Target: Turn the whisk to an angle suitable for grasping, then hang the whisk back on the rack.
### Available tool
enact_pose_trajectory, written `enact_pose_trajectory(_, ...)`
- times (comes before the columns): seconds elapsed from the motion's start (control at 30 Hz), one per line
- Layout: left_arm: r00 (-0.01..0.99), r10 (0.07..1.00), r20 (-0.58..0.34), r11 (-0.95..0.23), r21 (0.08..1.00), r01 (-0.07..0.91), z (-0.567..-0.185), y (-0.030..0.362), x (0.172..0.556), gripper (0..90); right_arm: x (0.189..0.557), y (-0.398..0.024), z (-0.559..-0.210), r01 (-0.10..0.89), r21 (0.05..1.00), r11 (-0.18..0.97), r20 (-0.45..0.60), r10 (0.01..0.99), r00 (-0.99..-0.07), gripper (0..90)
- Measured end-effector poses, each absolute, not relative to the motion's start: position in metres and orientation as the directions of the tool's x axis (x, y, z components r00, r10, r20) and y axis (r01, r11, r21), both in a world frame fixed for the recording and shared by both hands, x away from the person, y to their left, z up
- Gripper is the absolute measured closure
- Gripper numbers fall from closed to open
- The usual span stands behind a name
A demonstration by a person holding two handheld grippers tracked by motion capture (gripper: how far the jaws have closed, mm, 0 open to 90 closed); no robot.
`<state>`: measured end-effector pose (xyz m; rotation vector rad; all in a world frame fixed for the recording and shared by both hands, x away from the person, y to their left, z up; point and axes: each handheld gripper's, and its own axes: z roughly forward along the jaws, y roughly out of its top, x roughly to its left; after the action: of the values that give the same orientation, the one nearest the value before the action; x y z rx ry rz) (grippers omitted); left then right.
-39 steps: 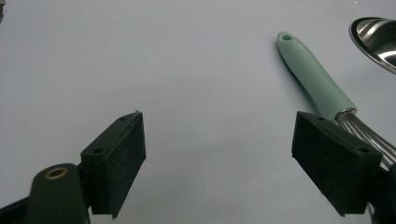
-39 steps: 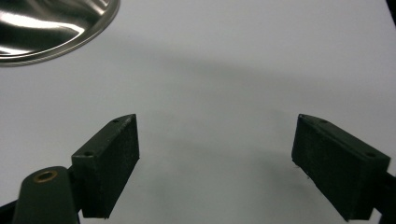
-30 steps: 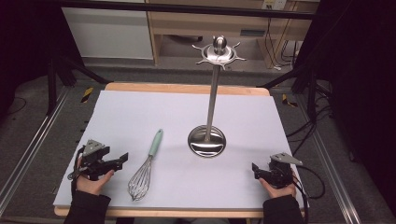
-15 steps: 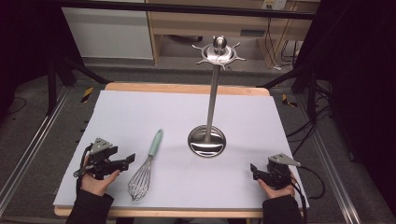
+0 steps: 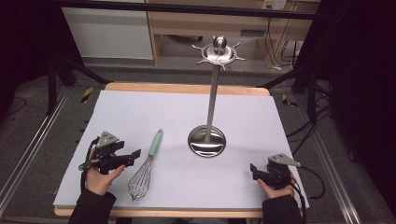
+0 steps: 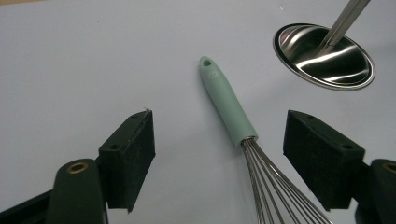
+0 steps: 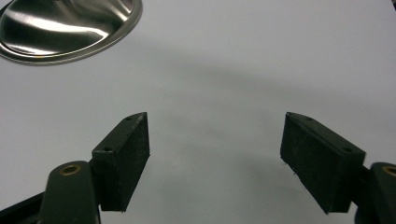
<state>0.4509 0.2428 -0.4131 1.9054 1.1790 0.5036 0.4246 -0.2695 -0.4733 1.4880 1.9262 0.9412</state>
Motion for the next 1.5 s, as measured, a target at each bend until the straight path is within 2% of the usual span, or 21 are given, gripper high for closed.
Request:
enact_pose_trajectory(1.07, 0.523, 0.852, -0.029, -0.305, 0.785, 0.539, -0.385, 0.21, 0.48, 24.4, 0.424, -0.269, -0.472, 0.592, 0.789, 0.163, 0.007, 0.962, -0.274, 25.7)
enact_pose_trajectory(1.5, 0.523, 0.852, -0.015, -0.34, 0.744, 0.576, -0.392, 0.197, 0.49, 25.1, 0.425, -0.267, -0.472, 0.589, 0.789, 0.174, 0.0, 0.959, -0.283, 28.4)
